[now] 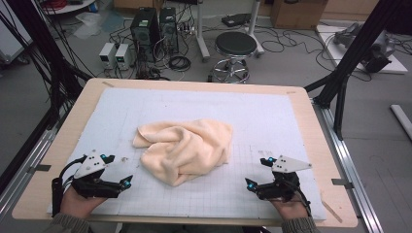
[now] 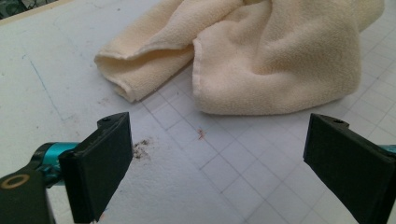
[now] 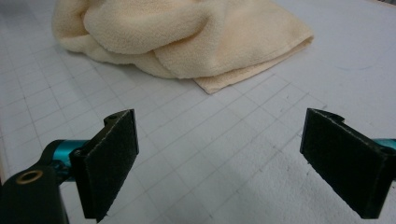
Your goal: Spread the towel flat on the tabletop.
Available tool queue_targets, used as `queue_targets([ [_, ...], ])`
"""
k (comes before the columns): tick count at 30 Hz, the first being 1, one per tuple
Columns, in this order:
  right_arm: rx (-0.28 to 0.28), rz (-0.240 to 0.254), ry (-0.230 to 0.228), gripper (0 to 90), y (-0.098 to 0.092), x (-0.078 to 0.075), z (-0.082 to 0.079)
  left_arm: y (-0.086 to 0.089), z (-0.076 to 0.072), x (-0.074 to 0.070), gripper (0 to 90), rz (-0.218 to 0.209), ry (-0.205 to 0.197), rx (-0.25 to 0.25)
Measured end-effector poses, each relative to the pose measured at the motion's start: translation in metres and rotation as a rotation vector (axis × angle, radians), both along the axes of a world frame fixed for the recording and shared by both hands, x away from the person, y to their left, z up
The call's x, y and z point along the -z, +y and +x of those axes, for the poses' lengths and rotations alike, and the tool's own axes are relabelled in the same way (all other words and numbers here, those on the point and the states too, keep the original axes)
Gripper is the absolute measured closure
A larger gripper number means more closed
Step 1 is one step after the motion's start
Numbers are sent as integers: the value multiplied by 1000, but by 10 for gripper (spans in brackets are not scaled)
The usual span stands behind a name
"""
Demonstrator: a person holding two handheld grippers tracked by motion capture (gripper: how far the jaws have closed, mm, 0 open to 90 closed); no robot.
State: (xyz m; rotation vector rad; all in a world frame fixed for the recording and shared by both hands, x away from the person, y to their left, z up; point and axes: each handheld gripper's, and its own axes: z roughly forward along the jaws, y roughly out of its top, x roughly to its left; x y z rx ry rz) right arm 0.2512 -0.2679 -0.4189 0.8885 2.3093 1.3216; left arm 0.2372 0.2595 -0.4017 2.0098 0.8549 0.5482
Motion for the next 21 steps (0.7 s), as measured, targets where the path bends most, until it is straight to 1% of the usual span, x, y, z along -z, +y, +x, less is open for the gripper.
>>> queue_targets([
  [1,0,0,0,107,0,0,0,0,0,0,96,0,0,0],
  [2,-1,2,0,107,0,0,0,-1,0,0,96,-10,0,-4],
  [5,2,9,-3,107,0,-3,2,-4,3,-2,101,0,-3,3],
  [6,-1,16,-4,107,2,-7,6,-6,4,-3,104,-6,-5,5],
  [7,-4,14,-2,107,3,-8,8,-10,7,-7,109,-5,-4,19],
  [9,-13,11,-14,107,6,-12,12,-12,8,-10,114,1,-9,26],
  [12,-27,5,-19,107,11,-16,16,-19,13,-16,115,4,-16,44],
  [13,-39,-2,-32,108,16,-20,21,-22,15,-17,116,7,-19,49],
  [14,-46,-5,-33,107,19,-23,23,-25,18,-19,119,10,-22,57],
  [15,-50,-5,-35,108,22,-26,26,-31,24,-21,120,12,-24,65],
  [16,-53,-5,-45,108,25,-29,30,-31,24,-21,123,12,-24,65],
  [17,-57,-3,-54,108,28,-32,33,-34,28,-22,127,10,-25,69],
  [18,-64,1,-55,108,32,-34,37,-36,31,-23,134,9,-19,81],
  [19,-68,2,-61,110,34,-36,40,-41,39,-24,156,-8,0,99],
  [20,-77,7,-65,113,38,-37,44,-41,39,-24,176,-8,0,99],
  [21,-77,7,-65,113,38,-37,44,-44,44,-23,176,-13,13,107],
])
